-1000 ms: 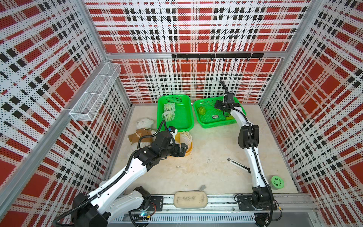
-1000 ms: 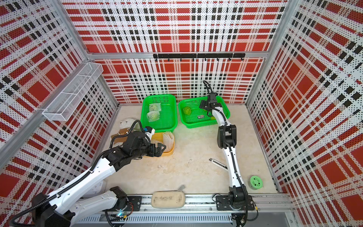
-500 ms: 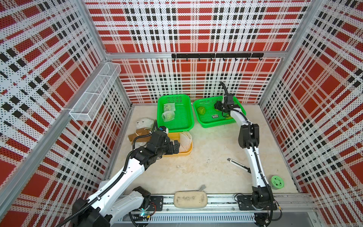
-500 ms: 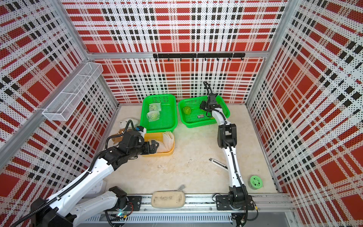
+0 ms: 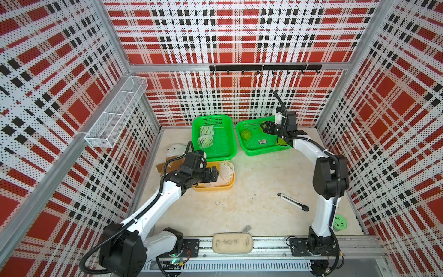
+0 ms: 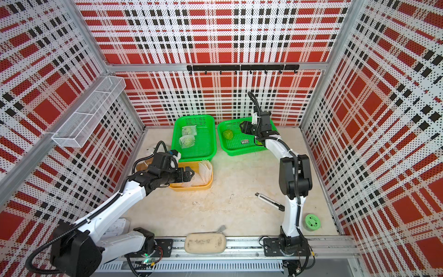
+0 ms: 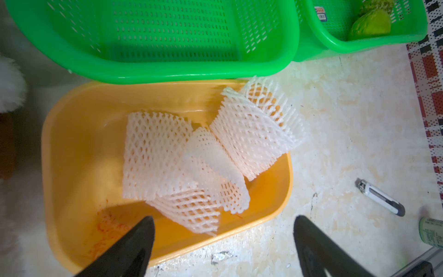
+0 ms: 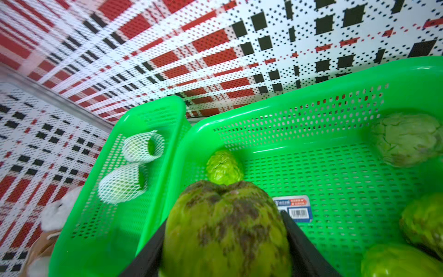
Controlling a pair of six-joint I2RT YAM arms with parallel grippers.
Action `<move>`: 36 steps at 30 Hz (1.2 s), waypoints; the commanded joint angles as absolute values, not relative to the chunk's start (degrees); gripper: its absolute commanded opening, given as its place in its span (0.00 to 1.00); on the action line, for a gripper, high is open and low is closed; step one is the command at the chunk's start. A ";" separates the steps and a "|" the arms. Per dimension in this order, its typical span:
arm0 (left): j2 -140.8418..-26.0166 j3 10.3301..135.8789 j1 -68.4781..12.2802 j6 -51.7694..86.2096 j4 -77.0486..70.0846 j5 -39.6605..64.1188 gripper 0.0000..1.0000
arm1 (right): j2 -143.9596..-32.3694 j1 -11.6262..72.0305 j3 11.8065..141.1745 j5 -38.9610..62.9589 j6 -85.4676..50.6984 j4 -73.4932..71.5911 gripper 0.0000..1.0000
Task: Sleeve custard apples in foam nets
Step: Pick up the custard apple from the basket, then place the custard apple at the center of the board.
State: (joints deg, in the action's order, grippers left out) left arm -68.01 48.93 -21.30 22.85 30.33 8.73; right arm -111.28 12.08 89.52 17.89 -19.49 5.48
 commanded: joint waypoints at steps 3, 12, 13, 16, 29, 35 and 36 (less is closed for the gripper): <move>-68.64 47.02 -21.90 19.90 24.58 12.79 0.81 | -98.82 16.62 74.23 18.07 -14.19 5.66 0.37; -71.19 47.90 -26.88 16.90 25.81 9.93 0.71 | -82.43 28.84 50.82 9.42 -13.60 8.36 0.36; -71.99 48.26 -27.71 16.81 26.03 8.80 0.70 | -81.84 29.78 48.90 8.79 -14.24 7.78 0.36; -74.71 49.07 -29.88 16.72 25.92 6.00 0.68 | -81.65 31.48 44.24 8.25 -16.02 5.93 0.37; -81.39 52.11 -34.05 15.20 25.36 -2.73 0.51 | -85.90 33.93 39.70 6.32 -17.51 5.89 0.55; -83.56 54.03 -33.43 16.99 29.29 -9.49 0.36 | -84.27 33.96 41.89 6.39 -15.71 10.09 0.71; -83.99 54.17 -33.23 17.84 29.80 -10.37 0.35 | -83.84 33.99 42.41 6.49 -15.23 11.01 0.72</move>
